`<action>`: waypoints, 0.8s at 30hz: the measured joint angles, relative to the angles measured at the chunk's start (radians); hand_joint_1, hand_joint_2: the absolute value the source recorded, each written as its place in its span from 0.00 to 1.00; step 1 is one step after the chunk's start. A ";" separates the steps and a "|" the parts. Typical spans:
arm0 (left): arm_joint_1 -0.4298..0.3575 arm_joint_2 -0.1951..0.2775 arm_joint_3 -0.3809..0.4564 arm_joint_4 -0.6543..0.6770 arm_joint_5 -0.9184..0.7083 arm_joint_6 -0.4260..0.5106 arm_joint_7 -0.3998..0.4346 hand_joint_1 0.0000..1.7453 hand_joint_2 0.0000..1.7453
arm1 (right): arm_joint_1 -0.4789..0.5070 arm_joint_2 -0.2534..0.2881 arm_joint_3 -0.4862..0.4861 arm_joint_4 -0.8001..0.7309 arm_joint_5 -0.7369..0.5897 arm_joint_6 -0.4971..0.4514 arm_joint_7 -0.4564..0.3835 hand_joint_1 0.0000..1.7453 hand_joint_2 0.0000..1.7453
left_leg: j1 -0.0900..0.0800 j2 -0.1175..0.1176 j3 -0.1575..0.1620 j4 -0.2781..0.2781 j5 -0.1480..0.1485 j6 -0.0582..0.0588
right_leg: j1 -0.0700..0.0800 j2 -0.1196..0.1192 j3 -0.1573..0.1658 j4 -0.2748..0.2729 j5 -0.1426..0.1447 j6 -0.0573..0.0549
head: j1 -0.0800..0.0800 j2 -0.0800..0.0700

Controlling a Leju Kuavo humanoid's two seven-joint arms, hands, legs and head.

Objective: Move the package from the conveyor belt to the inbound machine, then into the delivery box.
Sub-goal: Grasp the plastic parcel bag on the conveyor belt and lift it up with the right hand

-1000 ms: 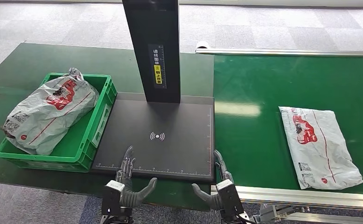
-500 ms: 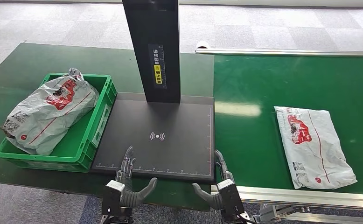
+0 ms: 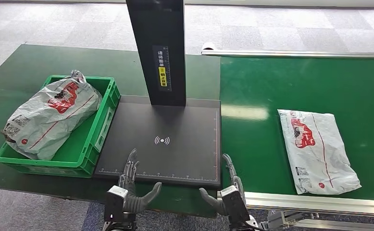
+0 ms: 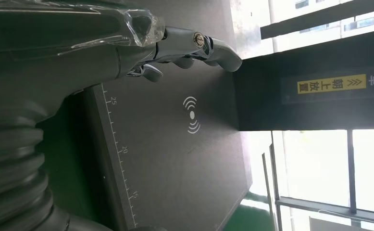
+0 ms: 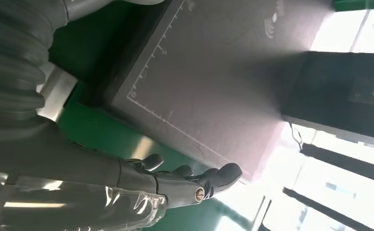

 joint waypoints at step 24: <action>0.031 0.002 0.012 -0.030 0.011 -0.009 0.000 0.00 1.00 | -0.220 -0.161 -0.298 -0.029 0.898 -0.149 0.486 0.00 1.00 | -0.002 -0.002 0.000 0.000 0.001 0.001 | -0.002 -0.001 0.001 0.000 0.001 0.001 | 0.000 0.000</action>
